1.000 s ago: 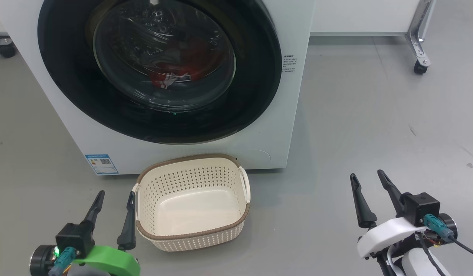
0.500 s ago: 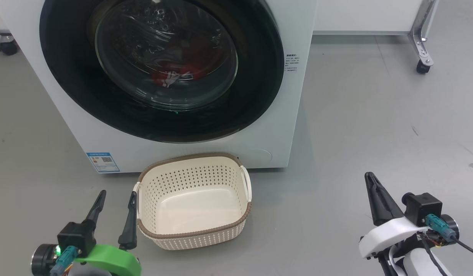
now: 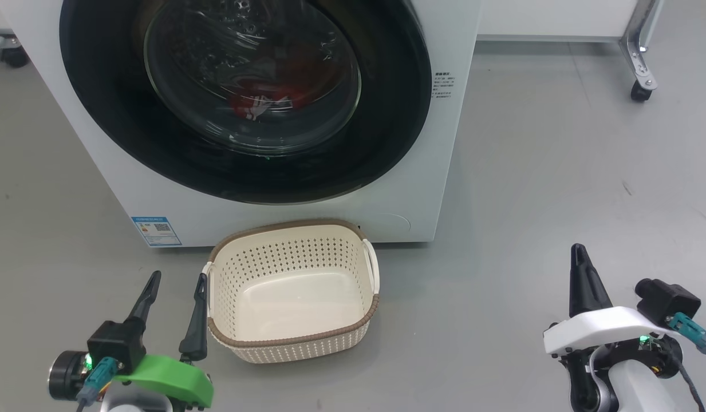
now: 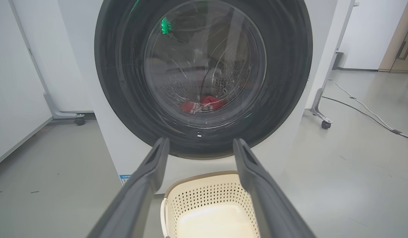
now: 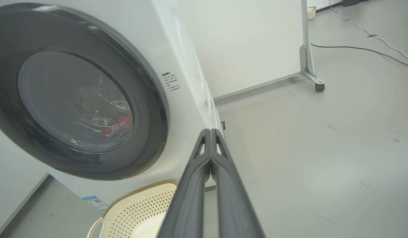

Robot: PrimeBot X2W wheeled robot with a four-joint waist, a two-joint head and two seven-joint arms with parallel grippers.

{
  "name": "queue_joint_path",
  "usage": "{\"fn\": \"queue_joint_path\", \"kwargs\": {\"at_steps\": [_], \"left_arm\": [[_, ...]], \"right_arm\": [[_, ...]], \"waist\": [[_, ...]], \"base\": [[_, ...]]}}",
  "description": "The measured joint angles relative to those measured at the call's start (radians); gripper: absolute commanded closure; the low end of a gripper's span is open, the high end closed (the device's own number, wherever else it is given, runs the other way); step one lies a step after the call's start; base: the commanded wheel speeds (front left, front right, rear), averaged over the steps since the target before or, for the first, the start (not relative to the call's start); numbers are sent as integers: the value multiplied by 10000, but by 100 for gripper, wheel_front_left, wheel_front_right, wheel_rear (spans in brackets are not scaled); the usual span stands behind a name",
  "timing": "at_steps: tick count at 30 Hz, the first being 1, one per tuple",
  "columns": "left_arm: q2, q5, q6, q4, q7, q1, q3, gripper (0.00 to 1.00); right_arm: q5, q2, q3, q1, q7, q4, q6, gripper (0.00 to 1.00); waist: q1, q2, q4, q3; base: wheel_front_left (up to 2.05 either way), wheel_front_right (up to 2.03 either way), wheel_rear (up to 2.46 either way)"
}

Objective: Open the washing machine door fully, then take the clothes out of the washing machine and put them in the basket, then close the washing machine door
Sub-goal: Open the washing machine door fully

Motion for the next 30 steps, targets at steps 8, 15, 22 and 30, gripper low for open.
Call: {"fn": "queue_joint_path", "kwargs": {"at_steps": [8, 15, 22, 30], "left_arm": [[-4, 12, 0, -274, 0, -297, -44, 0], [-36, 12, -8, -527, -4, -627, -69, 0], [-40, 10, -10, -834, -77, -1093, 42, 0], [-42, 10, -90, -1011, -75, -1560, 21, 0]], "right_arm": [[2882, 272, -957, -487, 481, 42, 303, 100], [5382, 293, -1649, -1372, 1409, 56, 328, 100], [6727, 267, -1939, -2487, 2201, 65, 399, 100], [7944, 234, -2320, -3714, 2999, 270, 395, 100]], "waist": [[0, 0, 110, 440], [0, 0, 258, 961], [0, 0, 435, 1560], [0, 0, 661, 2318]], "base": [[0, 0, 0], [0, 0, 0], [0, 0, 0], [0, 0, 0]]}}
